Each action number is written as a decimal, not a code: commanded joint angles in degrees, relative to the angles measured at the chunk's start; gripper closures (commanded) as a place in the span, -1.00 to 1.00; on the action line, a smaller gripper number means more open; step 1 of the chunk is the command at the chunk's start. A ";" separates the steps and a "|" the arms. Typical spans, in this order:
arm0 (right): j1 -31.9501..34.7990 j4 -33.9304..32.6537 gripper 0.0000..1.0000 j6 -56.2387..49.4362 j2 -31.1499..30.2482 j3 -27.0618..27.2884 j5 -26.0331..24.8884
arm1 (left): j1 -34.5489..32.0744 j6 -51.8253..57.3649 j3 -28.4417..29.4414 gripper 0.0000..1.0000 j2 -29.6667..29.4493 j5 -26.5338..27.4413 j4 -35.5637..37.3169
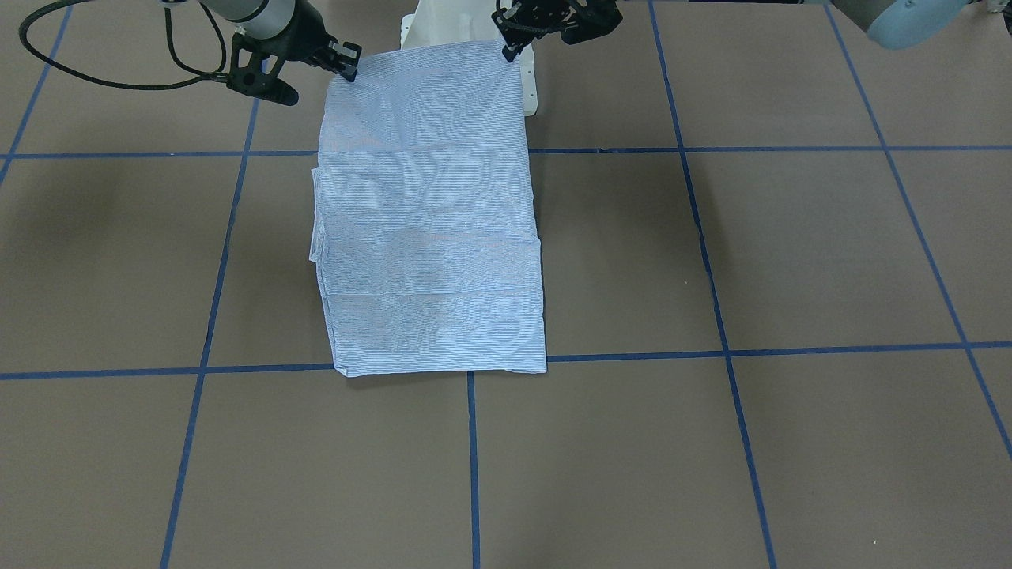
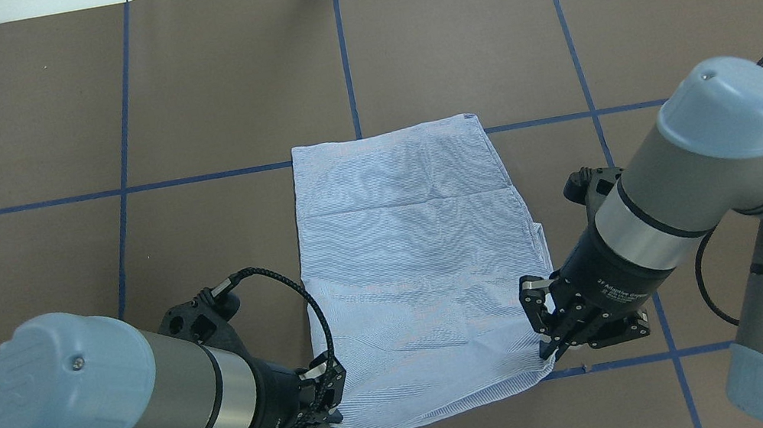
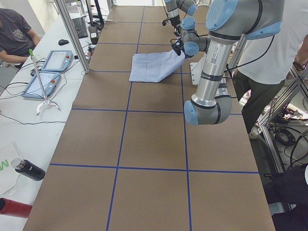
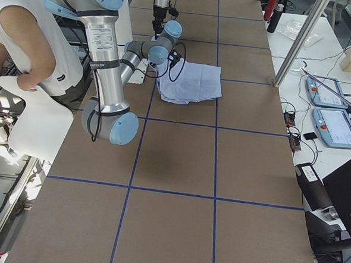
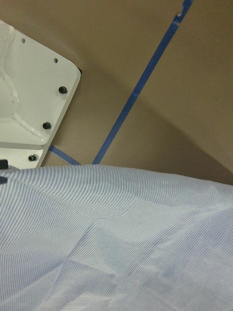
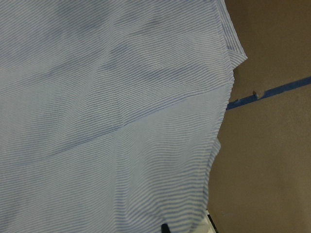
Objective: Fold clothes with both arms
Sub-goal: 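Lift the near edge with both grippers and pull it toward the robot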
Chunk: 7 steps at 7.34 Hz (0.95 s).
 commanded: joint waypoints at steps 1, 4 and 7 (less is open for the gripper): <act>-0.45 -0.01 1.00 0.47 0.19 0.71 3.52 | -0.52 0.52 -2.07 1.00 -0.08 -3.79 2.50; -6.17 -0.01 1.00 5.72 1.50 1.59 3.79 | 0.00 0.16 -6.46 1.00 -0.44 -8.35 7.60; -0.42 0.08 1.00 4.96 5.97 -2.42 3.09 | -2.09 1.30 -3.25 1.00 -0.69 -8.03 7.79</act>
